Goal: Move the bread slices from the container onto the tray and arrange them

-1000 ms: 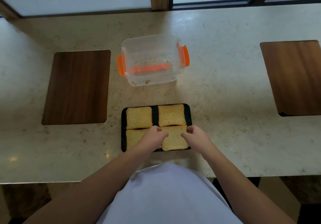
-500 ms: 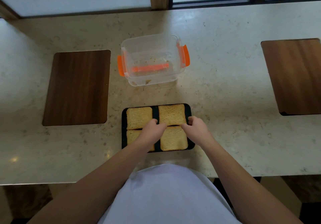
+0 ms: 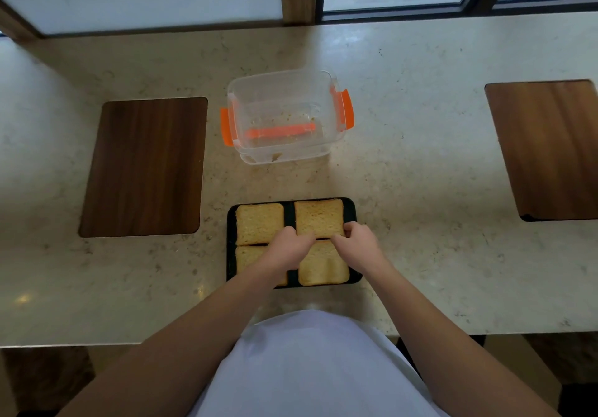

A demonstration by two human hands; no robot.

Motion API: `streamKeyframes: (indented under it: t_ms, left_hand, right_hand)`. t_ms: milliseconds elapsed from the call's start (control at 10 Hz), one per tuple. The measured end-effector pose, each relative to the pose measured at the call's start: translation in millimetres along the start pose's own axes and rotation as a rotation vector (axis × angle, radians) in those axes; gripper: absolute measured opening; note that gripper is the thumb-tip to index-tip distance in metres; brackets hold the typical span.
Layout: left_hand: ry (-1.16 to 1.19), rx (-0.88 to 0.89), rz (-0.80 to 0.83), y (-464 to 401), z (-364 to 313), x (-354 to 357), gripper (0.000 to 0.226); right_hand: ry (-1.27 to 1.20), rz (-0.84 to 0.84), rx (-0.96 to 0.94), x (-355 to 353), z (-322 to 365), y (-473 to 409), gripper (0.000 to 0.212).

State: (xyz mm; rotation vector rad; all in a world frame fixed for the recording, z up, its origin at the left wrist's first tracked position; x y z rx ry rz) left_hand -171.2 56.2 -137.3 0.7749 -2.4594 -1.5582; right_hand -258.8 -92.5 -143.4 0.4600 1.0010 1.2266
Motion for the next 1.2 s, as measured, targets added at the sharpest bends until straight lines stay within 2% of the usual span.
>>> streamKeyframes:
  t_ms: [100, 200, 300, 400, 500, 600, 700, 1000, 1100, 1200]
  left_hand:
    - [-0.023, 0.047, -0.024, 4.9, -1.3, -4.3, 0.064]
    - [-0.074, 0.226, -0.244, 23.6, -6.9, -33.2, 0.053]
    - [-0.065, 0.307, -0.492, 41.7, 13.9, -80.5, 0.036]
    - [-0.099, 0.215, -0.592, 43.0, 51.2, -116.9, 0.033]
    - [-0.084, 0.118, -0.521, 36.7, 77.6, -123.5, 0.033]
    - [-0.045, 0.157, -0.393, 27.5, 83.8, -112.3, 0.018]
    - [0.014, 0.164, -0.377, 29.9, 95.6, -117.4, 0.017]
    - [-0.139, 0.170, -0.367, 30.8, 85.3, -121.6, 0.014]
    - [-0.531, 0.359, -0.564, 52.5, 60.8, -120.1, 0.007]
    - [-0.678, 0.680, -0.615, 75.3, 13.1, -96.8, 0.029]
  right_hand:
    - [0.016, -0.008, -0.026, -2.2, -0.5, -0.5, 0.058]
    - [-0.057, -0.134, -0.055, -17.4, -7.5, 5.3, 0.051]
    - [-0.096, -0.228, -0.017, -29.7, -22.3, 10.7, 0.049]
    - [-0.093, -0.176, 0.033, -26.0, -35.2, 7.4, 0.044]
    - [-0.090, -0.170, 0.046, -25.5, -44.1, 3.4, 0.032]
    - [-0.102, -0.168, 0.063, -28.8, -51.9, 1.5, 0.029]
    - [-0.066, -0.158, 0.066, -23.6, -47.8, 3.0, 0.029]
    - [-0.059, -0.152, 0.082, -22.7, -47.7, 4.8, 0.033]
    - [0.011, -0.201, 0.060, -21.7, -38.1, 13.2, 0.037]
    - [0.120, -0.300, -0.065, -25.7, -4.2, 25.4, 0.037]
Point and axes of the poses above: each hand's wrist, its own y-axis away from the middle knuckle, its own x-axis out of the palm, z = x × y, the point moved 7 cm from there along -y, towards the middle knuckle, and after that the axes turned 11 degrees about z, right-handed, at the moved point
